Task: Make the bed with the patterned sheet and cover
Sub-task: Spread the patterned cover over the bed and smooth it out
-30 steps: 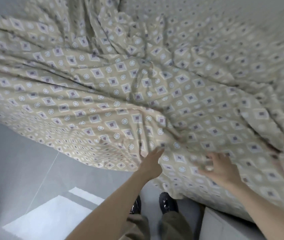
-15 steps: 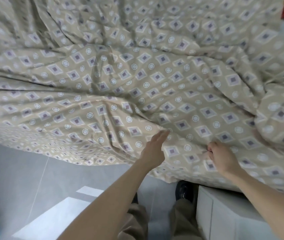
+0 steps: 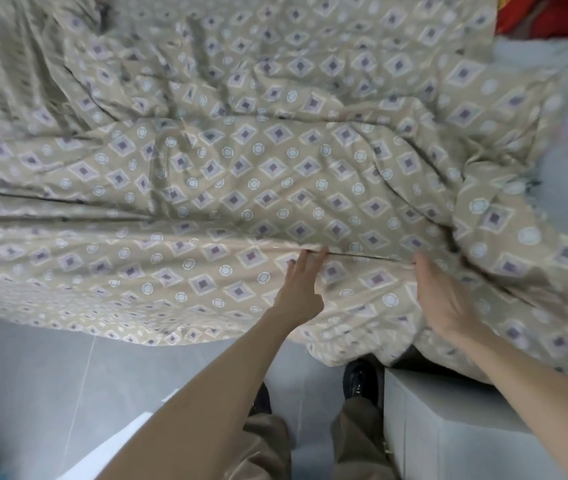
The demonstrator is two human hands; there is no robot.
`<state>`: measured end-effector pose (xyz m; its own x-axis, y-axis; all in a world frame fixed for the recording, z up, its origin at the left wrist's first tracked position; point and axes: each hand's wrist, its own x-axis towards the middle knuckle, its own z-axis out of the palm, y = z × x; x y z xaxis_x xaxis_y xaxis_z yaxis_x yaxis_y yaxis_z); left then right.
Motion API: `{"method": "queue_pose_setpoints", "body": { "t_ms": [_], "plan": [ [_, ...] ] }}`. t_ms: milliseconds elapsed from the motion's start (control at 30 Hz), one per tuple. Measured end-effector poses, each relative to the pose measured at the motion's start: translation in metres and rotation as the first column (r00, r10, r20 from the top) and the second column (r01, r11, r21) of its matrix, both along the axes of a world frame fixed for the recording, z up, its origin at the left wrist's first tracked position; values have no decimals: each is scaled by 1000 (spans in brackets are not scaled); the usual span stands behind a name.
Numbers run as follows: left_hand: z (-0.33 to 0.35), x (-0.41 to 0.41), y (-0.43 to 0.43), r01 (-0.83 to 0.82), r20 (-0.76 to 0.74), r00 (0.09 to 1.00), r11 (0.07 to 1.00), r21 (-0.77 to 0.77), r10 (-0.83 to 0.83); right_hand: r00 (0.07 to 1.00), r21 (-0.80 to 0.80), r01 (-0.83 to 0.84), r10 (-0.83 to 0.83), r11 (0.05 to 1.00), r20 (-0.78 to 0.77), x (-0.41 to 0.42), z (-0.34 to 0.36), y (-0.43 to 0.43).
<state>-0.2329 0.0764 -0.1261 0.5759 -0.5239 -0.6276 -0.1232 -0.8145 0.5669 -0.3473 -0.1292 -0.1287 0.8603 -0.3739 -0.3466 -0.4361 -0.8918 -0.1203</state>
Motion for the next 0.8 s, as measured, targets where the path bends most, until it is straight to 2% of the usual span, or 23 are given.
{"method": "queue_pose_setpoints", "body": {
  "t_ms": [133, 267, 467, 600, 700, 733, 800],
  "plan": [
    [-5, 6, -8, -12, -2, 1000, 1000, 3, 12, 985, -100, -162, 155, 982, -68, 16, 4, -19],
    [-21, 12, -14, -13, -15, 1000, 1000, 5, 13, 974, -175, -205, 181, 963, -139, 27, -10, -27],
    [-41, 28, -18, 95, -38, 995, 995, 42, -94, 974, -239, -195, 159, 951, -163, 45, -30, -38],
    [-45, 29, -26, 150, -82, 986, 986, 78, -143, 987, -191, -117, 92, 975, -135, 51, -54, -39],
    [-42, 26, -32, 267, -65, 963, 953, 143, -261, 992, -57, 58, -64, 997, -109, 45, -67, -48],
    [-41, 24, -33, 260, -58, 966, 953, 155, -254, 992, -23, 95, -96, 995, -82, 40, -68, -51],
    [-43, 18, -36, 189, -38, 982, 966, 177, -186, 998, -4, 41, -40, 999, 54, 22, -59, -53]
  ]
}}
